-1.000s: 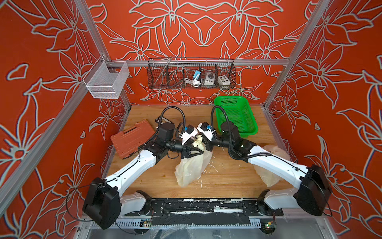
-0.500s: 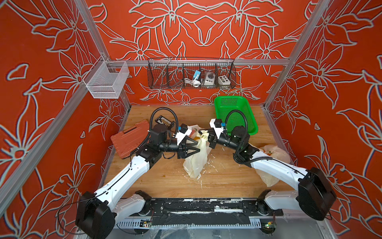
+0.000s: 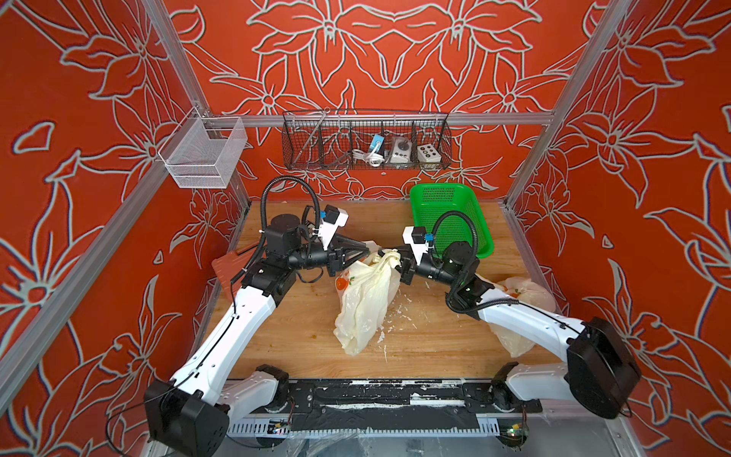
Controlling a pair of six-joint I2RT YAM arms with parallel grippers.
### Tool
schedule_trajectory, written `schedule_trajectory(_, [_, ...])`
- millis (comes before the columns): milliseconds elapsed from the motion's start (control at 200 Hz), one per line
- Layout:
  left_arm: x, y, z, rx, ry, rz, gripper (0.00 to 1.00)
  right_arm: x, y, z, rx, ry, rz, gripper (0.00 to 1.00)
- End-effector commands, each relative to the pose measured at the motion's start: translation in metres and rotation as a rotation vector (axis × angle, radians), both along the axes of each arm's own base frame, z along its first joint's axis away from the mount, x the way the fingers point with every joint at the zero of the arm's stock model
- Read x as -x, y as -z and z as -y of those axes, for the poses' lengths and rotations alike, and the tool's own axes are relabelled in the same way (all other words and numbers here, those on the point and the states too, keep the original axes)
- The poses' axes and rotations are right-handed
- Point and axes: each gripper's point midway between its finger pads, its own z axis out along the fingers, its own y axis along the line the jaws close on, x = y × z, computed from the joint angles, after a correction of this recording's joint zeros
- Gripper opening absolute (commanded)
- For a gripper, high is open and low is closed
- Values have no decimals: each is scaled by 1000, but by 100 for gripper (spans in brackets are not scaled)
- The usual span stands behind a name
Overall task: Place the peach into a plastic bag & tie a knot
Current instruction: Tie the plastic bag at the center of the board.
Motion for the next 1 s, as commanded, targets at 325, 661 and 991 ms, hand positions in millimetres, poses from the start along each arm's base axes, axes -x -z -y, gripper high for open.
schedule_trajectory(325, [21, 39, 28, -25, 172, -8, 49, 3, -19, -1, -63, -41, -10, 0])
schedule_trajectory(661, [10, 44, 34, -35, 172, -32, 52, 14, -22, -5, -74, -114, -20, 0])
schedule_trajectory(991, [8, 43, 36, -38, 188, -47, 26, 17, -13, -8, -49, -147, -43, 0])
